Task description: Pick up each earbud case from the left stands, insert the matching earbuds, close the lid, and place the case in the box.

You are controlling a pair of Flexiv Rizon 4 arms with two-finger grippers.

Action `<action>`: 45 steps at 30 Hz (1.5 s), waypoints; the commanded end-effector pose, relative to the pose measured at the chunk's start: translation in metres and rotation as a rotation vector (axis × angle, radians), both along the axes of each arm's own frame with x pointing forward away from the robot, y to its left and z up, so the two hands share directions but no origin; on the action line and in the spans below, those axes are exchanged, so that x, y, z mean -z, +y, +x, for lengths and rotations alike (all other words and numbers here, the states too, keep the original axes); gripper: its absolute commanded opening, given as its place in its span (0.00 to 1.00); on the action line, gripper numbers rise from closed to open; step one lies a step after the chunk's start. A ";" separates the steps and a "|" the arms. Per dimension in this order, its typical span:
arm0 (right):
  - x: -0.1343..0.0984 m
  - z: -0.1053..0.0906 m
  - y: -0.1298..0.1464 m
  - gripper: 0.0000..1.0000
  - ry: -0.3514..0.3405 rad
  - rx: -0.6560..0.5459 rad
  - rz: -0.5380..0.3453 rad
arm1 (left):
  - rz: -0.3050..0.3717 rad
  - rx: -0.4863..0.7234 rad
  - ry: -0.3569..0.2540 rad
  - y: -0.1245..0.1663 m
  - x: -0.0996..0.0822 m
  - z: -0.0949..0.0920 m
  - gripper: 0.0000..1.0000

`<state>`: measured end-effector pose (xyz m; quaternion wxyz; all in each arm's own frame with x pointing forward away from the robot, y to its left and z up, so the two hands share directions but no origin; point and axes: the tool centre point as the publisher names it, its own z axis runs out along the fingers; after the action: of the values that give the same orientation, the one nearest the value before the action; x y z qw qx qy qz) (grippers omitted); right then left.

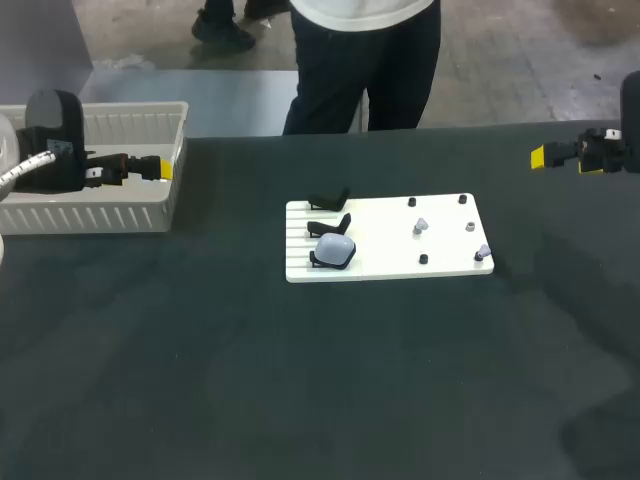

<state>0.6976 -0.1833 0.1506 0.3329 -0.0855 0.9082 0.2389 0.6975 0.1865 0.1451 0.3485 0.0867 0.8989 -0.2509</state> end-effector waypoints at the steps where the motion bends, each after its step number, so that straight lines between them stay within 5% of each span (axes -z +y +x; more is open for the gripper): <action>1: 0.001 0.001 0.000 1.00 0.000 -0.002 0.001 | 0.009 -0.004 0.008 -0.002 -0.002 0.001 1.00; 16: 0.001 0.001 0.000 1.00 0.000 -0.002 0.001 | 0.009 -0.004 0.008 -0.002 -0.002 0.001 1.00; 25: 0.001 0.001 0.000 1.00 0.000 -0.002 0.001 | -0.058 0.471 -0.398 -0.020 -0.009 -0.002 1.00; 30: 0.001 0.001 0.000 1.00 0.000 -0.002 0.001 | -0.005 0.813 -0.529 -0.037 -0.008 -0.008 1.00; 37: 0.001 0.001 0.000 1.00 0.000 -0.002 0.001 | 0.031 0.993 -0.588 -0.059 -0.015 -0.019 1.00; 45: 0.001 0.001 0.000 1.00 0.000 -0.002 0.001 | 0.022 1.008 -0.575 -0.065 -0.015 -0.023 1.00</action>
<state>0.6976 -0.1833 0.1506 0.3329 -0.0855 0.9082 0.2389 0.6726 0.1148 0.1613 0.4023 0.4654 0.7451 -0.2575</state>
